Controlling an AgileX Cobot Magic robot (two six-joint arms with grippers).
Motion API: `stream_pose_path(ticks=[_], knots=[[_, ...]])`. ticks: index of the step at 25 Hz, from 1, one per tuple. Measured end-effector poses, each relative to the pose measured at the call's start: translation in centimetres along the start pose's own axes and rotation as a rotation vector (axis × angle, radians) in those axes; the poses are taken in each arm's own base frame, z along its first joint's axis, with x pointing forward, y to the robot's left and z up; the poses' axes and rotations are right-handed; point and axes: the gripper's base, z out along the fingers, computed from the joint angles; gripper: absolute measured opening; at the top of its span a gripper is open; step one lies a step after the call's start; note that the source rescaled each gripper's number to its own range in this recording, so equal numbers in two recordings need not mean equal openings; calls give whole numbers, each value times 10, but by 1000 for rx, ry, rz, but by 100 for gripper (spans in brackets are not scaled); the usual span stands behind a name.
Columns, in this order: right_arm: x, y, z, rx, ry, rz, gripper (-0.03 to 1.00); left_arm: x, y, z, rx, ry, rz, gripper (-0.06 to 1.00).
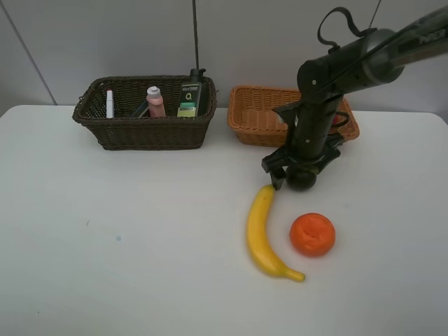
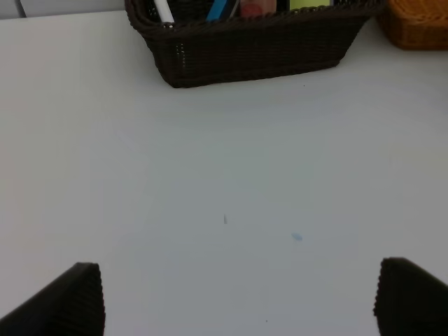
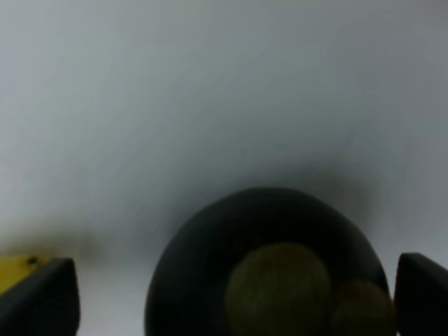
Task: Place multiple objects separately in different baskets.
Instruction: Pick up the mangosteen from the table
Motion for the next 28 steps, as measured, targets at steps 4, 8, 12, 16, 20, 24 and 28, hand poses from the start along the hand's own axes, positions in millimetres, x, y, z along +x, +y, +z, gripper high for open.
stream_pose_path(ticks=[4,8,12,16,20,24,28], knots=[[-1,2,11,-1,6,-5,100,0,0,0,0,0,0,96],[-1,2,14,-3,13,-5,100,0,0,0,0,-1,0,96],[0,2,14,-4,14,-3,76,0,0,0,0,-1,0,96],[0,1,14,5,15,-22,46,0,0,0,0,-1,0,96],[0,1,14,13,16,-42,46,0,0,0,0,-1,0,96],[-5,-1,8,22,17,-46,46,0,0,0,0,-1,0,96],[-32,-8,-25,53,-89,-41,46,0,0,0,0,-1,0,96]])
